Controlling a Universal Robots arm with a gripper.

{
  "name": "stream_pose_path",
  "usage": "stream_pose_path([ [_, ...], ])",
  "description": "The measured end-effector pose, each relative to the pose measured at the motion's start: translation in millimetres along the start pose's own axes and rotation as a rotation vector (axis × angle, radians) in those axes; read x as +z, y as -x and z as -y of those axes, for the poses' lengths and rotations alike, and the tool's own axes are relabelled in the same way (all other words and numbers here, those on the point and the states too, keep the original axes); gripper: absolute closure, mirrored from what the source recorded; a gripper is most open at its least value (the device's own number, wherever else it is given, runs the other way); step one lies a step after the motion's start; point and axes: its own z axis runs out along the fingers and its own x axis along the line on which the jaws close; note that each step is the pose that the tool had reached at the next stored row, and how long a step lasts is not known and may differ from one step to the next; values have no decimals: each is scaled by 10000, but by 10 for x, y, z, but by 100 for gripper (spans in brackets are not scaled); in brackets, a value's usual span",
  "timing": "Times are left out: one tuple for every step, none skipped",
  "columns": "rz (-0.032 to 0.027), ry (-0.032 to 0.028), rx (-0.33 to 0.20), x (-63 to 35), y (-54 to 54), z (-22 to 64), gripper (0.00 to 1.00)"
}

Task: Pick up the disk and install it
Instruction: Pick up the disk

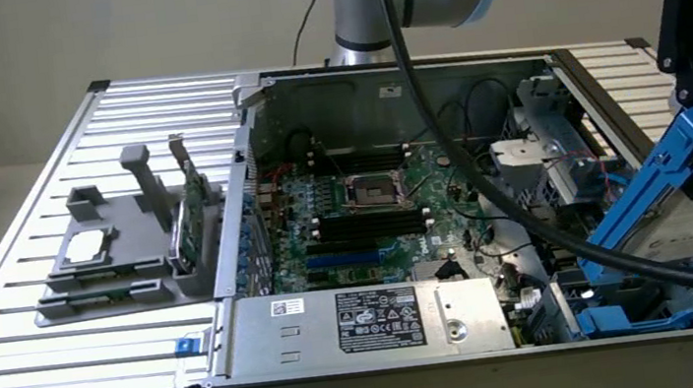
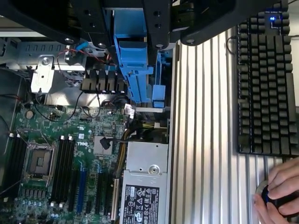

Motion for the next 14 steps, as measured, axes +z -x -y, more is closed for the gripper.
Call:
stream_pose_path([
  [-20, 0, 11, 15, 0, -2, 67],
  [-42, 0, 16, 32, 0, -3, 67],
  [-60, 1, 16, 48, 1, -5, 67],
  [-84, 2, 15, 62, 3, -5, 67],
  [-110, 3, 13, 77, 7, -6, 67],
  [-140, 4, 10, 91, 12, -6, 67],
  [-172, 6, 7, 105, 19, -6, 67],
  [-211, 8, 3, 118, 28, -5, 67],
  [-261, 10, -2, 128, 39, -4, 67],
  [-322, 14, -8, 138, 55, -3, 67],
  [-388, 18, -15, 148, 76, 0, 67],
  [-463, 22, -23, 158, 100, 3, 67],
  [-523, 26, -29, 168, 125, 5, 67],
  [-581, 31, -35, 179, 153, 9, 67],
])
